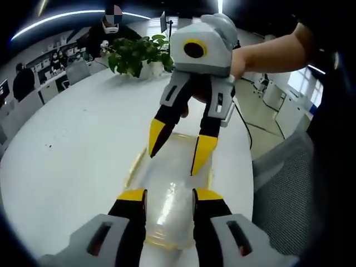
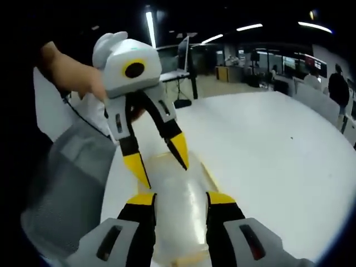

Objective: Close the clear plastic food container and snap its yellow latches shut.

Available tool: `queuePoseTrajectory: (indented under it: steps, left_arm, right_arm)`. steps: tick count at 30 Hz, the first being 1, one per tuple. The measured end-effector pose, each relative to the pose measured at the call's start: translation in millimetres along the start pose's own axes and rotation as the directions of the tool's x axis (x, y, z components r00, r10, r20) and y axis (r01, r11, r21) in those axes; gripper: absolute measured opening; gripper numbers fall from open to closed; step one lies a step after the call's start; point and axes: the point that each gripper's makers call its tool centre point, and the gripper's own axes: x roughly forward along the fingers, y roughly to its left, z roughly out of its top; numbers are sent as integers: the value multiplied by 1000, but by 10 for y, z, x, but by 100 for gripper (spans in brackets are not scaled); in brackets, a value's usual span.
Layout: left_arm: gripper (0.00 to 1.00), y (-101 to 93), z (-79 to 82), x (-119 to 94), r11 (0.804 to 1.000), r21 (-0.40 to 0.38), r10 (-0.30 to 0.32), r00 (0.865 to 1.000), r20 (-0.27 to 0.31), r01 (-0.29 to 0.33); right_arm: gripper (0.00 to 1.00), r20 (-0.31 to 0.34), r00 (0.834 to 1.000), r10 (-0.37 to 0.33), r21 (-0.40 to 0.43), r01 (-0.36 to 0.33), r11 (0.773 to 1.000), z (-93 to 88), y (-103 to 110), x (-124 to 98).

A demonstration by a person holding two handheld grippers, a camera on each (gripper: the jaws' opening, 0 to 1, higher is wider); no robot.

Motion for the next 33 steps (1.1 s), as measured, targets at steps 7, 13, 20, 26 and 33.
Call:
queuePoseTrajectory:
  steps: [7, 13, 20, 26, 33]
  left_arm:
    - [31, -47, 13, 25, 999, -9, -34, 999, 5, 34]
    - [36, -57, 45, 37, 999, -27, -39, 999, 11, 39]
    - [45, -191, -57, 88, 996, 85, -9, 998, -60, 14]
    - [49, -247, -83, 155, 977, 207, 70, 994, -87, -51]
    - [46, -189, -98, 162, 962, 259, 116, 990, -83, -91]
  right_arm:
    - [34, 0, 1000, -20, 19, 20, 1000, 53, -105, 38]
    - [36, -55, 998, -32, 43, 35, 998, 3, -157, 104]
    - [35, -64, 997, -45, 35, 48, 998, 24, -192, 132]
    - [38, -64, 996, -55, 61, 59, 996, 60, -241, 123]
    - [42, -100, 993, -55, 57, 61, 996, 15, -298, 160]
